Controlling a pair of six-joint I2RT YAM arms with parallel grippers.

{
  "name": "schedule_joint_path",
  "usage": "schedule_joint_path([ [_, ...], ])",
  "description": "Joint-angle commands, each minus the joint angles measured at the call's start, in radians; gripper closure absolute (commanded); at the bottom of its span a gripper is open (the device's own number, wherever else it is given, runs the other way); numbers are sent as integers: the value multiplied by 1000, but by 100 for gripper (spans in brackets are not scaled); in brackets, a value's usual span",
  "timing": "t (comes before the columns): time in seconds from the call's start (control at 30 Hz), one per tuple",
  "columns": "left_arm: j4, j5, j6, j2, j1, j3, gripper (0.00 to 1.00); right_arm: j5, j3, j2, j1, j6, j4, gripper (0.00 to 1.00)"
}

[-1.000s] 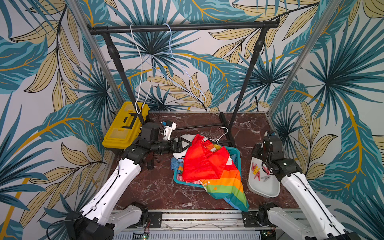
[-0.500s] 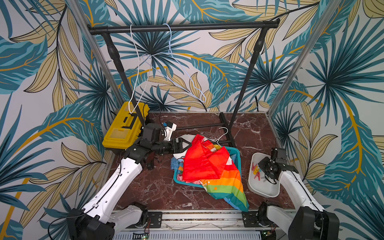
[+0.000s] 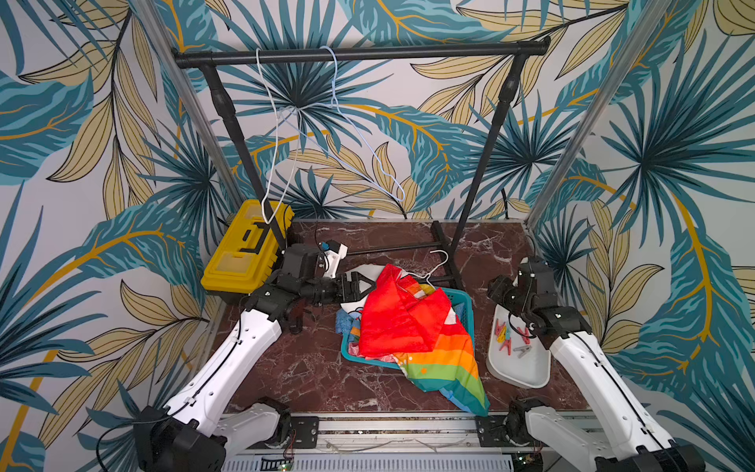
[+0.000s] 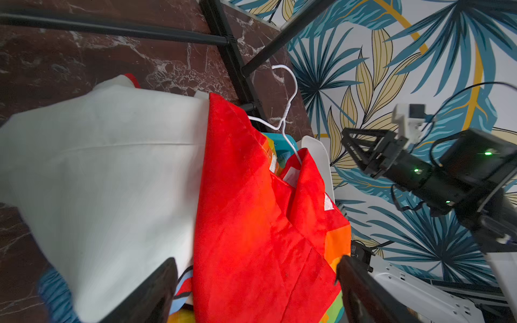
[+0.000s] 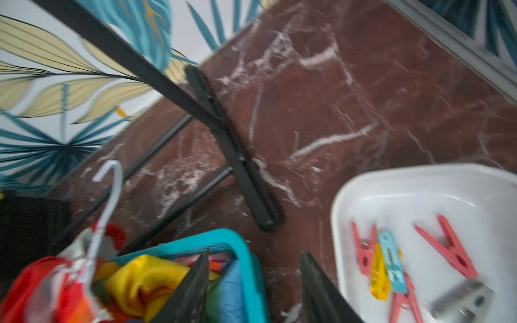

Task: Remove the clothespins securing jackets to the hanger
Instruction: Place the clothespin in the storage box, then remove the jacket from the hanger.

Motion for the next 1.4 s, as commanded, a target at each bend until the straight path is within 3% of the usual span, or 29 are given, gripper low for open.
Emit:
schedule_joint_path([
  [0.0, 15, -38, 20, 12, -11, -15, 10, -77, 55, 76, 48, 2, 22, 42],
  [0.1, 15, -56, 19, 3, -22, -17, 10, -117, 115, 172, 110, 35, 80, 37],
  [0.23, 15, -73, 20, -8, -26, -24, 10, -185, 170, 311, 167, 87, 155, 38],
  [0.4, 15, -80, 26, -14, -28, -33, 10, -124, 222, 401, 244, 96, 172, 39],
  [0.6, 16, -78, 38, -5, -30, -34, 10, -134, 279, 489, 277, 110, 179, 40],
  [0.93, 15, -43, 41, 4, -29, -24, 10, -130, 356, 570, 309, 121, 125, 62],
  [1.07, 15, -95, 50, 1, -29, -23, 9, -130, 351, 549, 317, 120, 112, 73],
  [1.23, 15, -102, 63, 19, -44, -1, 9, -113, 365, 510, 355, 84, 69, 98],
  [1.37, -15, -191, 119, 38, -90, 57, 9, -74, 393, 464, 408, 3, 20, 100],
])
